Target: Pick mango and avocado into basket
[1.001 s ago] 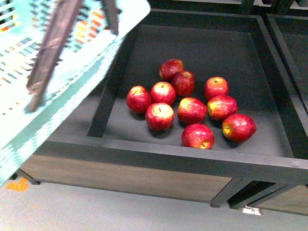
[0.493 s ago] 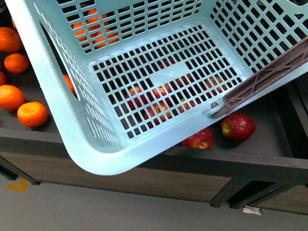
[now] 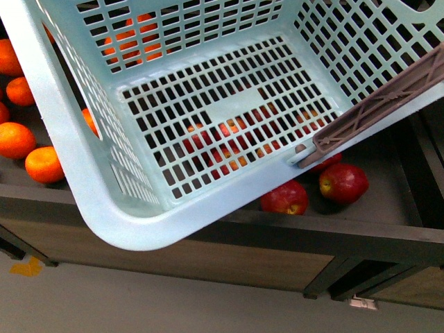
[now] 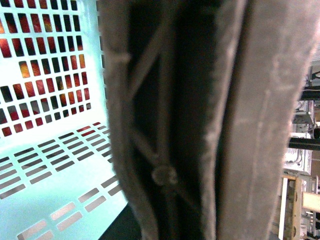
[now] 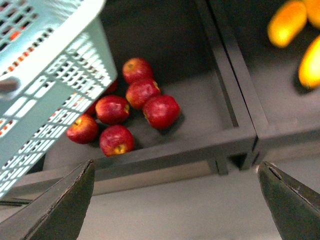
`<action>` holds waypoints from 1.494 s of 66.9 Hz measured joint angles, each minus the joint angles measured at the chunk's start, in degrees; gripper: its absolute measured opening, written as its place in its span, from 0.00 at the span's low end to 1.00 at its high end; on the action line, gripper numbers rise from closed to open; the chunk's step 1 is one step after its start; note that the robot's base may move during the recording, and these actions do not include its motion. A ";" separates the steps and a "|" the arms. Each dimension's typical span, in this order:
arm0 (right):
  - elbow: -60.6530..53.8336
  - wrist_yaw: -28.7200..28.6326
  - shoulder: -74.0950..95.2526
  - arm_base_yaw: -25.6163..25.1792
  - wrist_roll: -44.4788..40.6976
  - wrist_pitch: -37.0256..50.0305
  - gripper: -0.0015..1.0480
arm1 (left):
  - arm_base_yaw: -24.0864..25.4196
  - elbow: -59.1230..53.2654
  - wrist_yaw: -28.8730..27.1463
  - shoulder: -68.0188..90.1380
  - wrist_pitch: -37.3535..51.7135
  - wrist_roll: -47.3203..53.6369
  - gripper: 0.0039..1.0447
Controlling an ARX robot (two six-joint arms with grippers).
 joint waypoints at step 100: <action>85.92 10.80 127.56 -19.04 -3.28 17.94 0.92 | 0.09 0.00 -0.11 0.00 0.00 0.15 0.14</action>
